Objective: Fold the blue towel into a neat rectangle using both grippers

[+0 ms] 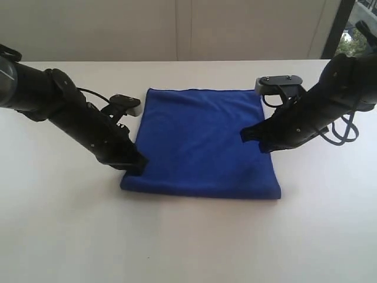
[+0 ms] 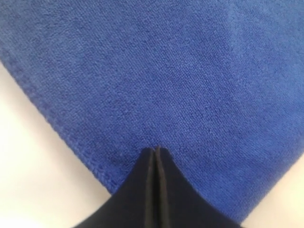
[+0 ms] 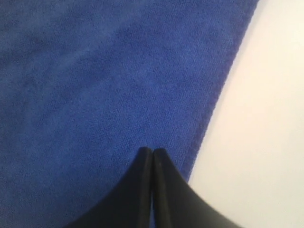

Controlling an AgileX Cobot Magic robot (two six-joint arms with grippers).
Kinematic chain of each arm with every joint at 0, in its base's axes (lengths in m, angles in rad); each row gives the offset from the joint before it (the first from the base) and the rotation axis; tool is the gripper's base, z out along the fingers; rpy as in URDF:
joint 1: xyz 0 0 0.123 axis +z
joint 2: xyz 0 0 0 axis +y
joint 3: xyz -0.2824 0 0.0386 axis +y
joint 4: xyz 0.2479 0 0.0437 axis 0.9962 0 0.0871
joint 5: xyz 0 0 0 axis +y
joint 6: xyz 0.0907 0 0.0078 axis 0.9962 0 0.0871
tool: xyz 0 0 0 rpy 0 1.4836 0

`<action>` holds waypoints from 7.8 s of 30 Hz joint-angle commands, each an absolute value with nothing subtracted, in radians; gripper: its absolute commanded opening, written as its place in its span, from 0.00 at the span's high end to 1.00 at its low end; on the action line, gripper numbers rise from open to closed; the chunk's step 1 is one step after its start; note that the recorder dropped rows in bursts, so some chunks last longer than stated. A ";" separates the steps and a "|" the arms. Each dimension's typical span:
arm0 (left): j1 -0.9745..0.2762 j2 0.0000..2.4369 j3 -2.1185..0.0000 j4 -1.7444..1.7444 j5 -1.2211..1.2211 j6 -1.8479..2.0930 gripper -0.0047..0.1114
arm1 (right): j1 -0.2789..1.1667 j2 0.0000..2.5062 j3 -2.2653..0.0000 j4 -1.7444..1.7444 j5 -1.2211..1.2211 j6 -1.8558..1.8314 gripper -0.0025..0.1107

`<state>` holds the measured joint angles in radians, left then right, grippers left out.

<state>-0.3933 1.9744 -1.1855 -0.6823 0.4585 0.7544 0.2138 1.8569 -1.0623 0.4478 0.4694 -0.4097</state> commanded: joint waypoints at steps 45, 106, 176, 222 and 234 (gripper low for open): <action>-0.490 1.666 -1.032 -0.443 0.591 1.133 0.77 | 0.339 1.670 -1.058 0.239 0.880 -0.918 0.71; -0.490 1.739 -0.942 -0.635 0.367 1.468 0.96 | 0.339 1.764 -0.917 0.208 0.622 -1.068 0.98; -0.420 1.674 -1.199 -0.371 0.220 0.971 0.96 | 0.342 1.662 -1.104 -0.083 0.318 -0.669 0.98; -0.421 1.973 -1.328 -0.371 0.000 1.021 0.96 | 0.276 1.934 -1.144 -0.083 0.000 -0.669 0.98; -0.419 1.973 -1.328 -0.373 -0.013 1.019 0.96 | 0.276 1.935 -1.144 -0.083 -0.031 -0.669 0.98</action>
